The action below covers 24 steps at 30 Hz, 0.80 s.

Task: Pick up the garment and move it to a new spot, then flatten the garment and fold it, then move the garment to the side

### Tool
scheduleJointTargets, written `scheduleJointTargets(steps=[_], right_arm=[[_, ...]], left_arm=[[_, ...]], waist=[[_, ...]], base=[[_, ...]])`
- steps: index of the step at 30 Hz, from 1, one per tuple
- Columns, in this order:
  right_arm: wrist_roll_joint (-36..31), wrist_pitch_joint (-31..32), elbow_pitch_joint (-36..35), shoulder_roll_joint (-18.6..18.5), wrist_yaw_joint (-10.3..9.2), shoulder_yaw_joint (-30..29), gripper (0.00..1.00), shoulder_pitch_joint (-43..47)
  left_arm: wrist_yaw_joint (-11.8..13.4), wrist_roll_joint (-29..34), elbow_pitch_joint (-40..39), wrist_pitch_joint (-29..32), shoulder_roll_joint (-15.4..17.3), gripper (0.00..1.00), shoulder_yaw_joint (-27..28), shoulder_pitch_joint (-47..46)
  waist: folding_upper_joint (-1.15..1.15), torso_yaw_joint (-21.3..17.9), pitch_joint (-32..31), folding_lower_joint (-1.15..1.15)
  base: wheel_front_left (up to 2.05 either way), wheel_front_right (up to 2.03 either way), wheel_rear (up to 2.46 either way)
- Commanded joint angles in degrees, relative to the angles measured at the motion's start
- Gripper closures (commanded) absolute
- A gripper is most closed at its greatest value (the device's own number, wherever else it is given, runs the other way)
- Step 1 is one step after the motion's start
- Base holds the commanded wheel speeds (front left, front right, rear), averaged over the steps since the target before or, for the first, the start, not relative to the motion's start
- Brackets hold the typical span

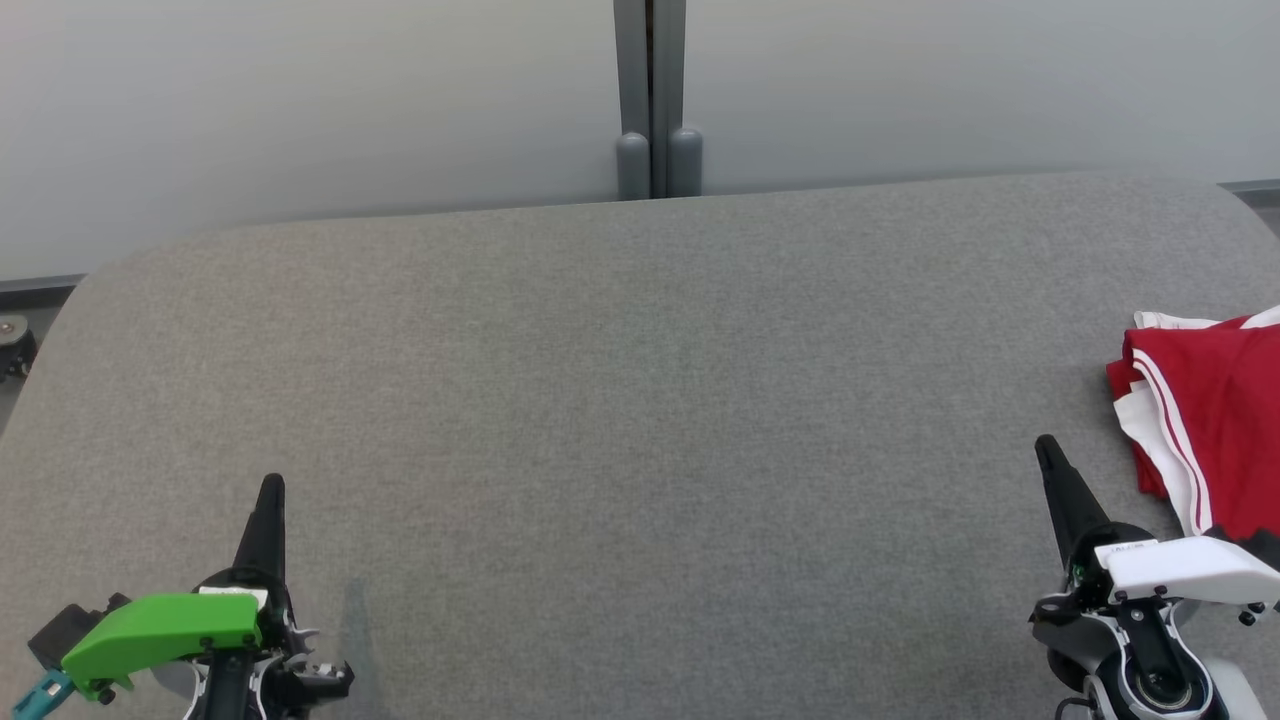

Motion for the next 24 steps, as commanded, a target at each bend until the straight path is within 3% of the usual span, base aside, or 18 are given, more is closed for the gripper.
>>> scheduleJointTargets(steps=[1, 16, 24], right_arm=[[1.18, 0.36, -0.62, -0.33, -0.01, -0.22, 1.0, 0.64], [7.03, 1.93, -1.51, -0.38, -0.01, -0.71, 1.0, 0.87], [7.24, 1.98, -1.53, -0.38, -0.01, -0.73, 1.0, 0.88]], left_arm=[[-0.38, -1.14, -0.42, 0.34, 0.44, 1.0, 0.35, -1.09], [-0.71, -6.94, -0.89, 1.86, 0.47, 1.0, 0.87, -1.72], [-0.63, -7.1, -0.91, 2.04, 0.47, 1.0, 0.88, -1.8]], waist=[[0.0, 0.03, -0.01, 0.0], [0.0, 0.29, -0.12, 0.0], [0.0, 0.31, -0.13, 0.0]], base=[[0.0, 0.0, 0.0], [0.0, 0.0, 0.0], [0.0, 0.0, 0.0]])
